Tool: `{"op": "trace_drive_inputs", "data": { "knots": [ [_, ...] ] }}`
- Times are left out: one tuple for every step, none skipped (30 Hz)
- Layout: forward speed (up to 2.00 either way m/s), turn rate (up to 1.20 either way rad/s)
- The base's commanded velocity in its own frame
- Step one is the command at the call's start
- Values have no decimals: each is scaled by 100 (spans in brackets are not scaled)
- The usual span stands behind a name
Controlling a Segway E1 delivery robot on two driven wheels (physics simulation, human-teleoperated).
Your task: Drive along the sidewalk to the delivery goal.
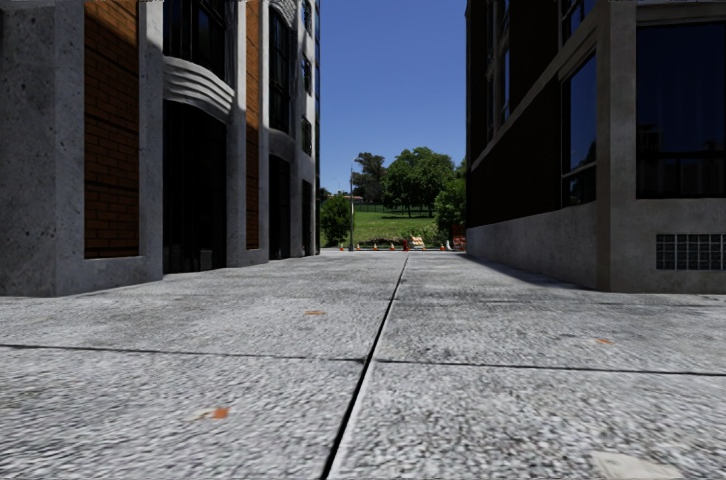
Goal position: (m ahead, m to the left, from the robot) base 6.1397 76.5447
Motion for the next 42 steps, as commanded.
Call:
{"op": "trace_drive_inputs", "data": {
  "knots": [
    [200, 0],
    [200, 0],
    [200, 0],
    [200, 0],
    [200, 0],
    [200, 0],
    [200, 0],
    [200, 0],
    [200, 0],
    [200, 0],
    [200, 0],
    [200, 0],
    [200, 0],
    [200, 0],
    [200, 0],
    [200, 0],
    [200, 0],
    [200, 0],
    [200, 0],
    [200, 0],
    [200, 0],
    [200, 0],
    [200, 0],
    [200, 0],
    [200, 0],
    [200, 0],
    [200, 0],
    [200, 0],
    [200, 0],
    [200, 0],
    [200, 0],
    [200, 0],
    [200, 0],
    [200, 0],
    [200, 0],
    [200, 0],
    [200, 0],
    [200, 0],
    [200, 0],
    [200, 0],
    [200, 0],
    [200, 0]
  ]
}}
